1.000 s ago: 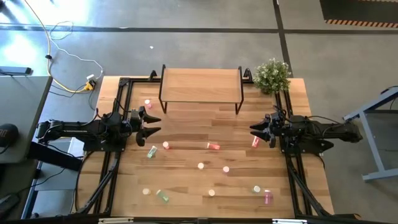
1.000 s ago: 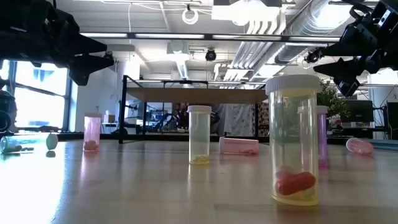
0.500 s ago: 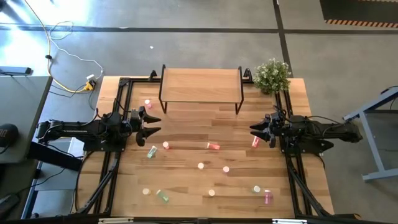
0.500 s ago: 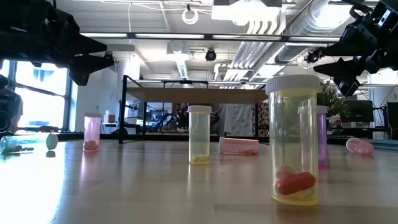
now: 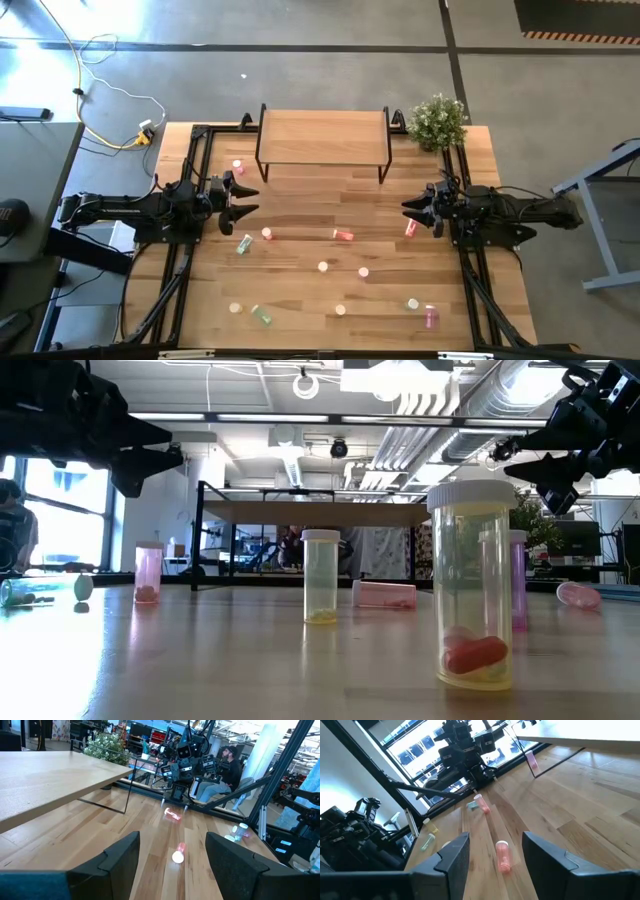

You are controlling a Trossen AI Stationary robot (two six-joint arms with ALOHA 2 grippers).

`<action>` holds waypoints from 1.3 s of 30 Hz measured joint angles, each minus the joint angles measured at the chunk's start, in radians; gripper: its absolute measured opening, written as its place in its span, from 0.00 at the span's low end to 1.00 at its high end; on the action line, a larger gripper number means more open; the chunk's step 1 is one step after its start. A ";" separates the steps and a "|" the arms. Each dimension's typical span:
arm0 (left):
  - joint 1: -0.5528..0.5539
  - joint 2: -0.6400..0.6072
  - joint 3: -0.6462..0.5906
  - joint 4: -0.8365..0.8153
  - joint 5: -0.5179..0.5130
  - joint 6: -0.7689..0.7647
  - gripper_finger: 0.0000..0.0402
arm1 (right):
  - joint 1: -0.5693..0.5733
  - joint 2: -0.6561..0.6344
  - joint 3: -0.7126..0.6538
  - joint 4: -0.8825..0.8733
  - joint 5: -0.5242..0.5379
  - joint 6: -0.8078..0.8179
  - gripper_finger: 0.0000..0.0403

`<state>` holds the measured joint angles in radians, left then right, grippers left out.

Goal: Pick and place medicine bottles onto shelf by color

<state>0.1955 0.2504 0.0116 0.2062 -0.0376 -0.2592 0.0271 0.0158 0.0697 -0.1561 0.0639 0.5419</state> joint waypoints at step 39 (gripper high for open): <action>0.000 0.000 0.000 0.000 0.000 0.000 0.54 | -0.001 0.001 0.000 0.004 0.040 0.002 0.43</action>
<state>0.1955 0.2504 0.0120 0.2062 -0.0376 -0.2592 0.0265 0.0166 0.0700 -0.1521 0.1035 0.5442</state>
